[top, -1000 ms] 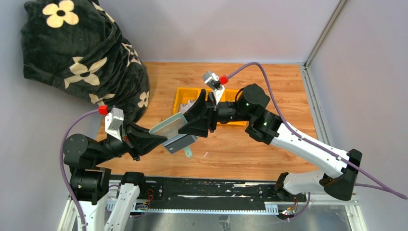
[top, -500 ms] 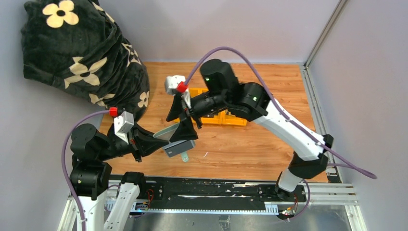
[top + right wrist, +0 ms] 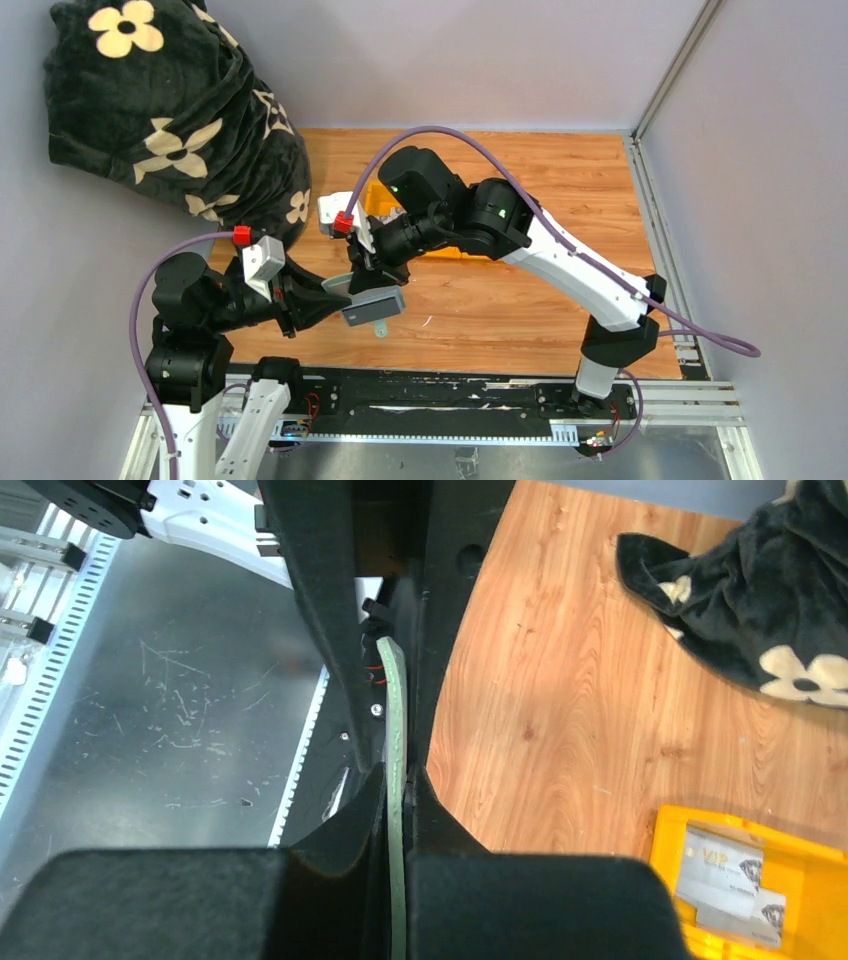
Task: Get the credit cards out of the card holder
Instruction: Remove the credit card from the card holder.
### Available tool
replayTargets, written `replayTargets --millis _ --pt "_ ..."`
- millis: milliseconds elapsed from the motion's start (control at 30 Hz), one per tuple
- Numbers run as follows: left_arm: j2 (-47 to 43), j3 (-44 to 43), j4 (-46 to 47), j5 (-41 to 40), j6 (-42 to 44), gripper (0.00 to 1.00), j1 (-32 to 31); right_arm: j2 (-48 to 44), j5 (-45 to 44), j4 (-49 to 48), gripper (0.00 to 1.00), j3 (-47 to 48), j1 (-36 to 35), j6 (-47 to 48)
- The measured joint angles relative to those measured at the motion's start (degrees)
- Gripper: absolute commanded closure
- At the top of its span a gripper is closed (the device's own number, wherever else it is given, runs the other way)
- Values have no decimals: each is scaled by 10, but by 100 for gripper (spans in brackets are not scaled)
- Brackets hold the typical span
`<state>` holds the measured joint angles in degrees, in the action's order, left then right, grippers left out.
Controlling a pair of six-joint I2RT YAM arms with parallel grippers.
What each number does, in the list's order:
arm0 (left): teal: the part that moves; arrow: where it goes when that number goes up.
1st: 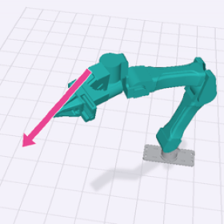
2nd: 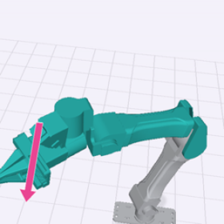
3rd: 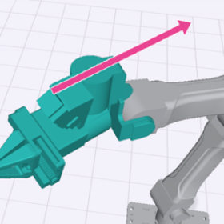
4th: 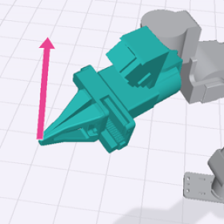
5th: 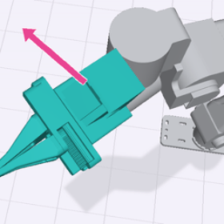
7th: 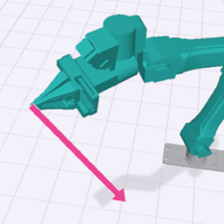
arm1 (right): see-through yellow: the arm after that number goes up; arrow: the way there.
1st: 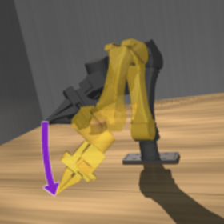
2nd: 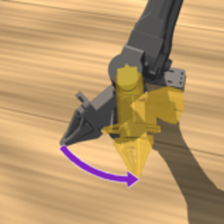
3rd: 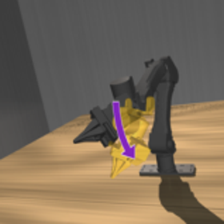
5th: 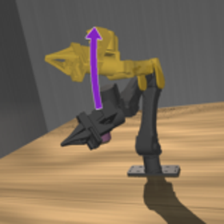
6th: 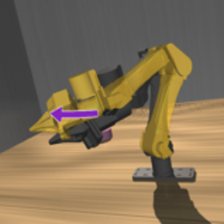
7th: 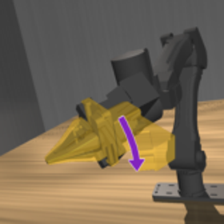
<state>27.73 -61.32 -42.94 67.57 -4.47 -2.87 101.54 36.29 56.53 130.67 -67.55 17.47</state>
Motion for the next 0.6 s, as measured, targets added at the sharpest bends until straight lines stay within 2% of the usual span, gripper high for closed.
replayTargets --millis 33,167,300,400,500,600 --pt "-1 0 0 -1 -1 51 0 -8 -6 -9 100 -13 0 -3" --pt "-7 -2 2 -1 -7 41 0 -77 -37 -87 100 -118 -1 -35" --pt "-11 -2 2 -1 -28 39 0 -205 -59 -266 100 -302 0 -111" --pt "-10 -2 2 -7 -51 38 0 -273 -69 -400 100 -402 0 -175" --pt "-9 -2 13 -13 -89 38 0 -305 -80 -537 100 -471 0 -243" --pt "-11 5 57 -18 -152 40 0 -305 -89 -633 100 -508 0 -295"
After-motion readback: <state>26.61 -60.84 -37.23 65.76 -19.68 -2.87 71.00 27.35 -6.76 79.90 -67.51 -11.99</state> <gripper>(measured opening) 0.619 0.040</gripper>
